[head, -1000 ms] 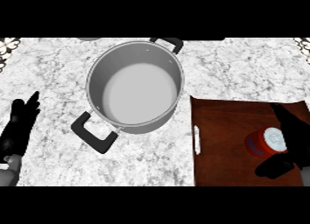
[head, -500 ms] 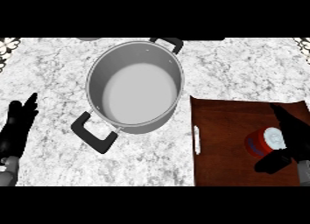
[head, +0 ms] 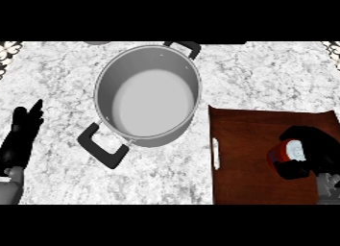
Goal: Pick the can from the tray and place it in the pot
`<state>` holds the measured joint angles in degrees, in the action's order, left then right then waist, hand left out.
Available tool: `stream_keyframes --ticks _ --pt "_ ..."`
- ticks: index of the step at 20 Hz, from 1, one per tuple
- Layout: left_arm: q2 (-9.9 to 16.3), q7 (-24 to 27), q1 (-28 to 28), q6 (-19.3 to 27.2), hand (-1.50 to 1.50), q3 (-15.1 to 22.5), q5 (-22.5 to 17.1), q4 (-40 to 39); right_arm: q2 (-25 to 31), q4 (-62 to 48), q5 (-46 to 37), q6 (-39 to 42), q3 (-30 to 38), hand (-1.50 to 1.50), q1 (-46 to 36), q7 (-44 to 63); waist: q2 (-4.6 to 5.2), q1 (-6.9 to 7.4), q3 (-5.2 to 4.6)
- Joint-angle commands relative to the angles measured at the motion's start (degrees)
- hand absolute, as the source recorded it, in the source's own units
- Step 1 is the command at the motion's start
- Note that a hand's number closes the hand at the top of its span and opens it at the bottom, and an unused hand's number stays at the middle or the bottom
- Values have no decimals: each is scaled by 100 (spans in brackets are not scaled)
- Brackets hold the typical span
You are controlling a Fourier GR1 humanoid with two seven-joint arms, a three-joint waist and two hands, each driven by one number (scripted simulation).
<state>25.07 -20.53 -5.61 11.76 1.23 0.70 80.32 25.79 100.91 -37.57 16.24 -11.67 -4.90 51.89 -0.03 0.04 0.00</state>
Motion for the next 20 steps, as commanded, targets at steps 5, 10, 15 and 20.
stream_keyframes --ticks 5,10,15,20 --pt "-134 -280 -99 -44 0 -194 226 179 191 -9 -849 35 -3 150 -107 -501 0 -1 0" --pt "-151 -334 85 -254 0 -254 267 334 151 594 -1131 293 54 150 -208 -289 -8 2 0" --pt "-215 -198 294 -287 0 -372 323 491 -301 1338 -2015 -319 -596 150 917 24 -12 -23 1" --pt "-220 -76 174 -353 0 -512 332 182 -502 2230 -3021 -470 -1586 150 1899 599 -15 -67 -2"
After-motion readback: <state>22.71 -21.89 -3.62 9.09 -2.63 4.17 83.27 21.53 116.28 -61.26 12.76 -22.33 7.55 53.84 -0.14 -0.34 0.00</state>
